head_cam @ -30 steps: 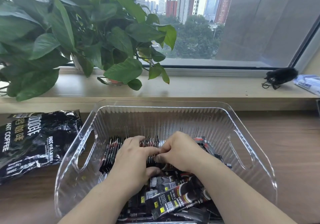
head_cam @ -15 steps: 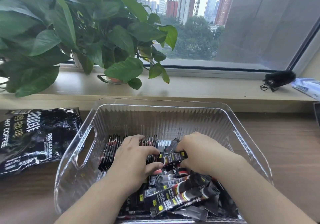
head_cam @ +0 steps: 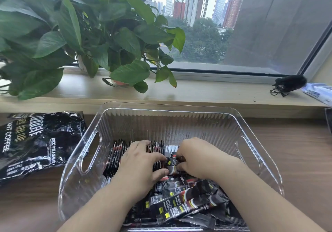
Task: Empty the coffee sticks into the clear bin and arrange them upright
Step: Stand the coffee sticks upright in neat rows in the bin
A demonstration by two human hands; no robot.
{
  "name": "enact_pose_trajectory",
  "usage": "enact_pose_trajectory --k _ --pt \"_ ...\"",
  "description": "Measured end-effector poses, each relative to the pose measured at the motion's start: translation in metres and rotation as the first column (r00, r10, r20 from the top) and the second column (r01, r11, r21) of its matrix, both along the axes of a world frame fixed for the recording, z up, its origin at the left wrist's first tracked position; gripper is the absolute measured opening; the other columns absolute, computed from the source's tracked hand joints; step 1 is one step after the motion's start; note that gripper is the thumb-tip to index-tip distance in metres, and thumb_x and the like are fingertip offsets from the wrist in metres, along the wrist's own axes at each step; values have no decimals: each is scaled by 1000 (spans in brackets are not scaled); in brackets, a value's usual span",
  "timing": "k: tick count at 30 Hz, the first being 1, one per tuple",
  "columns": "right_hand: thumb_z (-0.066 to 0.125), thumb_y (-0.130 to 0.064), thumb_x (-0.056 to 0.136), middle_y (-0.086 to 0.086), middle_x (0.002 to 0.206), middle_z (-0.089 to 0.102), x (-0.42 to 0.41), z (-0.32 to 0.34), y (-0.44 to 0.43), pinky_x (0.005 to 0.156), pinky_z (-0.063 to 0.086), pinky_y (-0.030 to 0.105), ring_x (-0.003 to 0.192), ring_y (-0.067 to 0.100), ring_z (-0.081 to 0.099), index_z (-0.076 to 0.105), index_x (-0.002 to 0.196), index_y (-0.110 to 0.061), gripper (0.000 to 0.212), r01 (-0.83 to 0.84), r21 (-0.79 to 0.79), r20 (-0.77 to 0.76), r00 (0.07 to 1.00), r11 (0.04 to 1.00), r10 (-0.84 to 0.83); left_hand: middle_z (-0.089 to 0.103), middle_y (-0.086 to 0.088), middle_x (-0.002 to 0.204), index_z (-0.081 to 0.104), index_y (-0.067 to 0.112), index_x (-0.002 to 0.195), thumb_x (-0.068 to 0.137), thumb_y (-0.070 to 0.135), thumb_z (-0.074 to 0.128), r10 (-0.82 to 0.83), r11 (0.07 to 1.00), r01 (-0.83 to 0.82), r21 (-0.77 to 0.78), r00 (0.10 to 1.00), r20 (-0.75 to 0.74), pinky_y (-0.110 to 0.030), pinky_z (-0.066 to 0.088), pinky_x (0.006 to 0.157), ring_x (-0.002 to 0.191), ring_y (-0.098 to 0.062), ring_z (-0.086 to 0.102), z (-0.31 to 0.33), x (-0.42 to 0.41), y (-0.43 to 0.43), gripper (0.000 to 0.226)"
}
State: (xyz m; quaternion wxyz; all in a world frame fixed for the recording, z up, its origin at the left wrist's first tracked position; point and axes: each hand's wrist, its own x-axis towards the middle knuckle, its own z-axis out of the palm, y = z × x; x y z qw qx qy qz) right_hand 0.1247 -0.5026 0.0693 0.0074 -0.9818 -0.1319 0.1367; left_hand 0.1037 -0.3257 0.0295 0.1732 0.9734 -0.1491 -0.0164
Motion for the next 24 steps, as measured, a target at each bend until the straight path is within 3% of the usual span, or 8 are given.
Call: enact_pose_trajectory --k 2,5,7,10,12,15,20,24 --pt "73 -35 89 3 74 61 1 2 -1 60 51 32 68 25 60 65 85 -11 26 18 15 -28 999 1000 -18 25 3 157 55 46 133 90 61 55 -1 1000 1 -1 1000 -1 -39 21 118 146 -17 11 -1 0 1 46" --pt "77 -43 84 6 92 72 2 6 -2 77 60 39 84 27 68 73 100 -10 37 49 40 -90 995 998 -45 25 3 156 55 45 132 91 60 55 6 1000 -6 -11 1000 0 -41 21 119 146 -17 12 -2 -1 1 44" --pt "77 -43 84 8 97 74 1 6 -4 79 60 39 90 29 69 75 100 -9 38 63 53 -126 990 997 -56 26 3 156 56 44 132 92 59 53 14 1000 -14 -20 1000 7 -41 19 120 146 -17 12 -2 -2 0 42" --pt "76 -39 84 15 99 73 -1 9 -7 74 58 39 87 33 69 75 94 -4 37 77 70 -157 985 995 -65 23 2 158 55 42 134 95 56 50 13 1000 -13 -18 1000 12 -40 14 122 147 -18 10 0 -3 -1 41" --pt "74 -34 86 19 80 67 -3 14 -8 58 50 33 61 29 58 74 91 0 34 75 59 -159 985 995 -65 22 2 158 53 42 135 96 55 47 7 1000 -7 -10 1000 15 -40 11 122 148 -18 8 0 -4 -1 41" --pt "73 -24 86 6 60 45 -6 18 -8 54 37 28 49 22 37 67 78 1 27 75 26 -147 987 997 -70 21 2 158 53 42 135 98 53 45 4 1000 -3 -11 1000 13 -42 11 122 148 -17 7 0 -4 -1 39" --pt "70 -16 83 4 67 48 -12 17 -8 55 40 28 60 23 43 53 64 -13 26 55 -50 -115 992 997 -60 21 2 158 53 42 135 99 50 44 8 1000 -8 -13 1000 6 -43 10 123 148 -18 6 1 -5 -1 37" --pt "69 -8 78 8 67 58 -12 15 -14 54 43 30 60 22 45 65 74 -2 9 142 0 14 990 990 -142 21 1 159 52 43 136 100 49 43 6 1000 -6 -11 1000 3 -42 9 123 148 -18 6 2 -5 -1 38"
